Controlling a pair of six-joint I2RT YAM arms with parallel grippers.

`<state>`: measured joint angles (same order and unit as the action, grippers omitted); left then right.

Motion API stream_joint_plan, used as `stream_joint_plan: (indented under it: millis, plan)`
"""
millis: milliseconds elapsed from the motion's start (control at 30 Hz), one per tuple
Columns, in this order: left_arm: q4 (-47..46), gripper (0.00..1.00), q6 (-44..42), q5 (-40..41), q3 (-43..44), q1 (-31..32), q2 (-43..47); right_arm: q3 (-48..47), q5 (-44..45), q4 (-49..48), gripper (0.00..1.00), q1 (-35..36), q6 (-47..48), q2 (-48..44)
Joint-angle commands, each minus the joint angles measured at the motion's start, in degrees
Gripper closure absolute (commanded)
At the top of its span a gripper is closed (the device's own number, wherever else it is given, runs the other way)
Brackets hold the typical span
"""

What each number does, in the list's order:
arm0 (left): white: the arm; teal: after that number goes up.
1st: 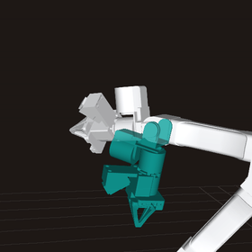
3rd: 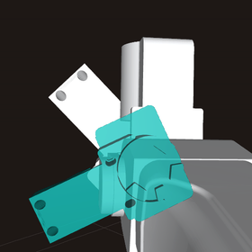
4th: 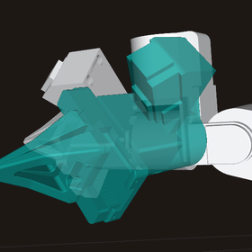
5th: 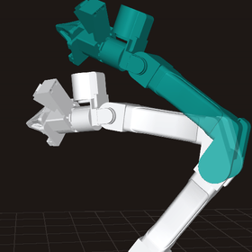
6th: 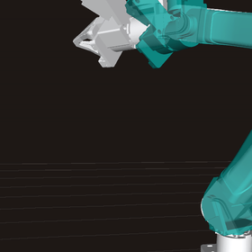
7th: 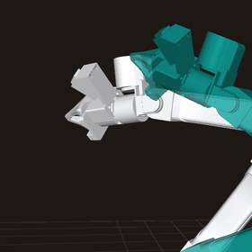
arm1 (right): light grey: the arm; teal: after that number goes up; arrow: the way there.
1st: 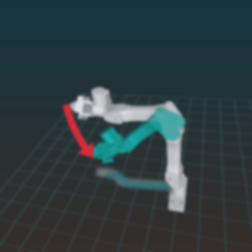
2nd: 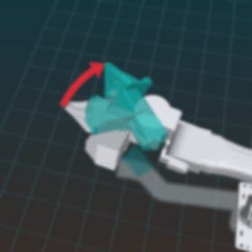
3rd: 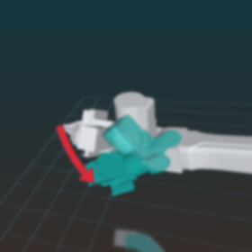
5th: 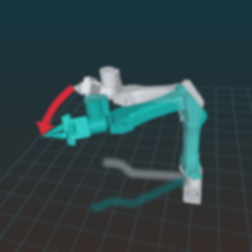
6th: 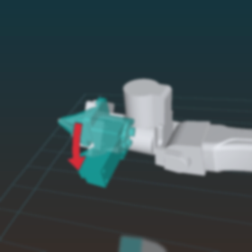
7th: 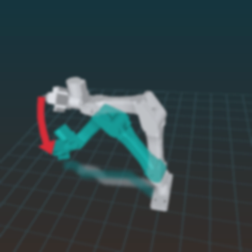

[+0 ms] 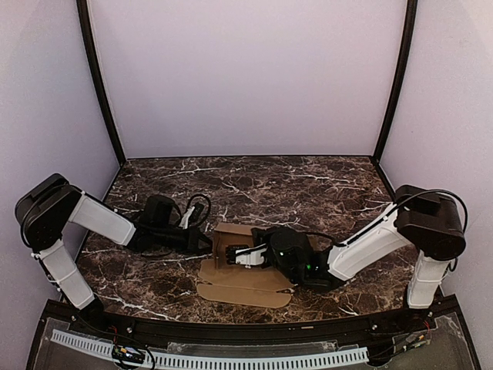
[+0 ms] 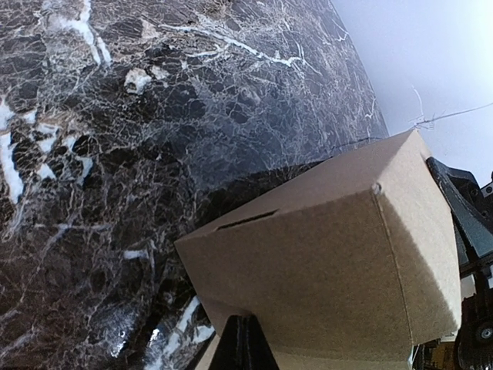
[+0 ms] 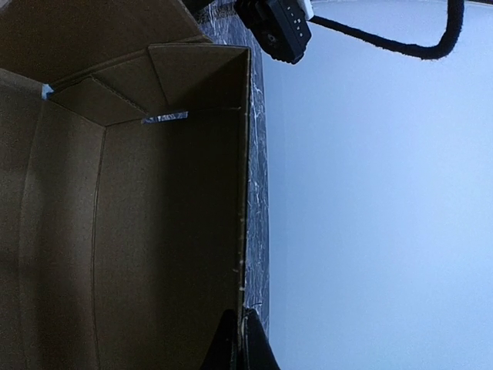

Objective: Fold the paper box

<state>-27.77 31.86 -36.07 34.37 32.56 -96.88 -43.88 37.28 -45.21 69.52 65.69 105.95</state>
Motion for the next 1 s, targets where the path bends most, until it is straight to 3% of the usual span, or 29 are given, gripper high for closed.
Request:
stream_joint_plan:
  millis: [0,800,967]
  plan:
    - [3.5,0.99,-0.4,1.1,1.0,0.6,1.9,2.4,0.3,-2.6,1.0,1.5,-0.3,0.5]
    - [0.3,0.99,7.3,5.4,-5.1,4.9,6.0,5.8,6.7,-14.6,1.0,4.6,12.8,8.4]
    - [2.1,0.9,7.9,8.0,-7.2,4.9,8.8,5.8,7.0,-13.9,1.0,5.0,12.5,9.0]
